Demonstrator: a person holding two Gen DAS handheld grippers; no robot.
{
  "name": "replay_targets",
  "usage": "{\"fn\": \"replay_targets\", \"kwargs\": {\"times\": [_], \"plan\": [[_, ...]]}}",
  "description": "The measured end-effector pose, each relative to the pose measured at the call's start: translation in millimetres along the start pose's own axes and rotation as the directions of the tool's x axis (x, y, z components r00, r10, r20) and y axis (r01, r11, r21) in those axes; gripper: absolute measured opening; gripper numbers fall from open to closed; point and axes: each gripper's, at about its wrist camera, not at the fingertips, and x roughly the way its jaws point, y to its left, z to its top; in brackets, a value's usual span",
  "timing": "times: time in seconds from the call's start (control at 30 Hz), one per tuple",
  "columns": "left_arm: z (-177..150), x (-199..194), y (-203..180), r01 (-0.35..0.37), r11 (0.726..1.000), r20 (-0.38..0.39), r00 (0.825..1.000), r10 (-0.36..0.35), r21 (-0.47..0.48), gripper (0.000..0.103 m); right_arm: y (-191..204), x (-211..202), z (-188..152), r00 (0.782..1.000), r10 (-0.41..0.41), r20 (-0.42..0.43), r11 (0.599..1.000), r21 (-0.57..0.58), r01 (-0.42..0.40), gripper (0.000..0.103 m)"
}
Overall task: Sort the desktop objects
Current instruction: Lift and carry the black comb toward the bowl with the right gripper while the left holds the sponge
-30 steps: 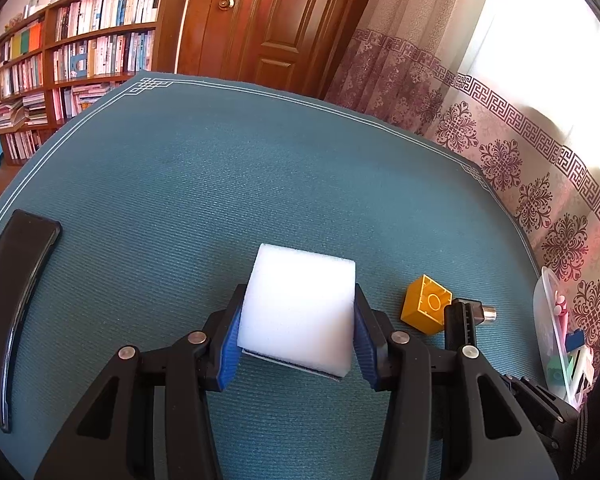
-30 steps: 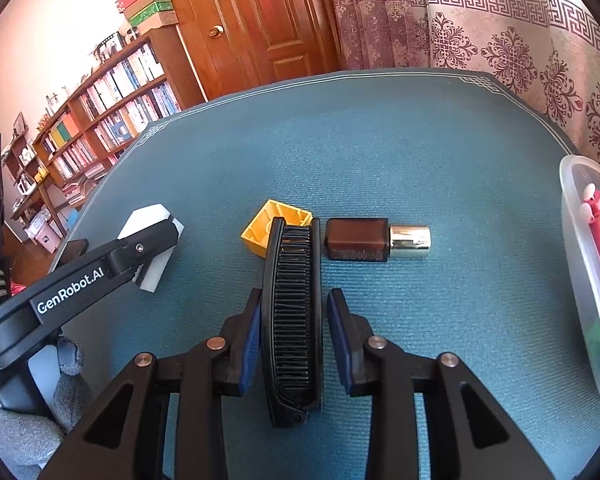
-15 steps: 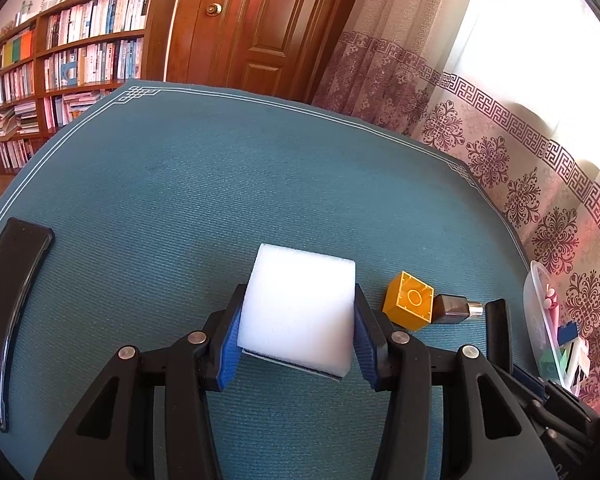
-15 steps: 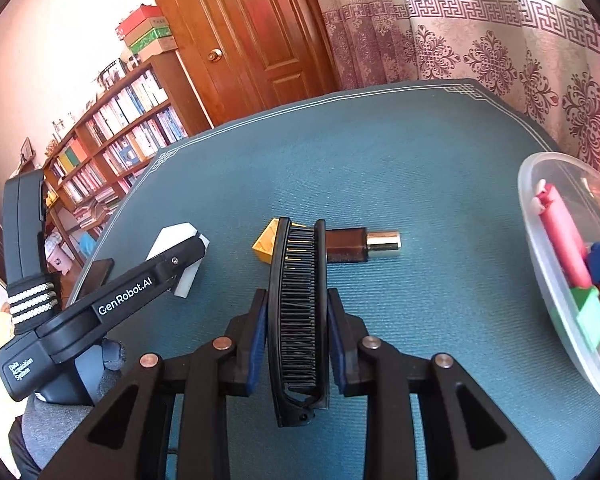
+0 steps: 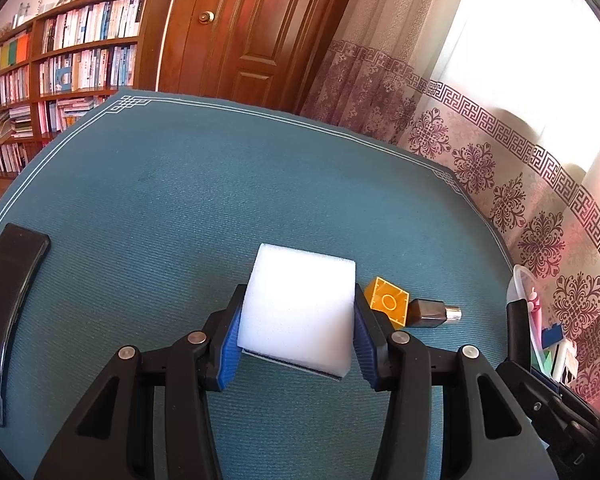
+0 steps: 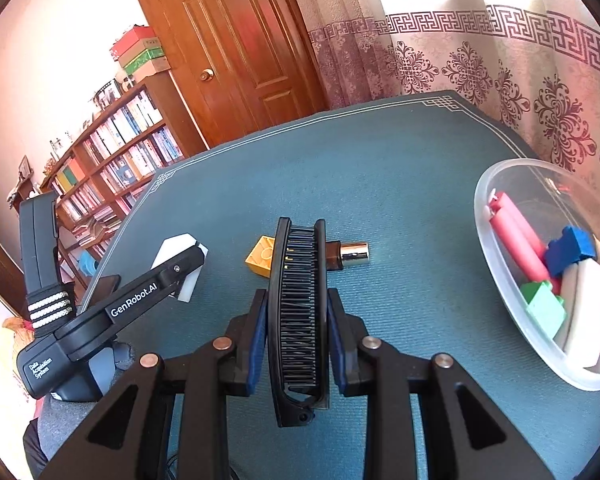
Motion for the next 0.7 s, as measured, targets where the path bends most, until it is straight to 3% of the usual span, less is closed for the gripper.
{"fn": "replay_targets", "kwargs": {"times": [0.7], "plan": [[-7.3,1.5,-29.2,0.038,0.997,-0.010,0.999,-0.037,0.064,0.050,-45.7,-41.3,9.1,0.990,-0.117,0.080,0.990,0.086,0.110,0.030]]}}
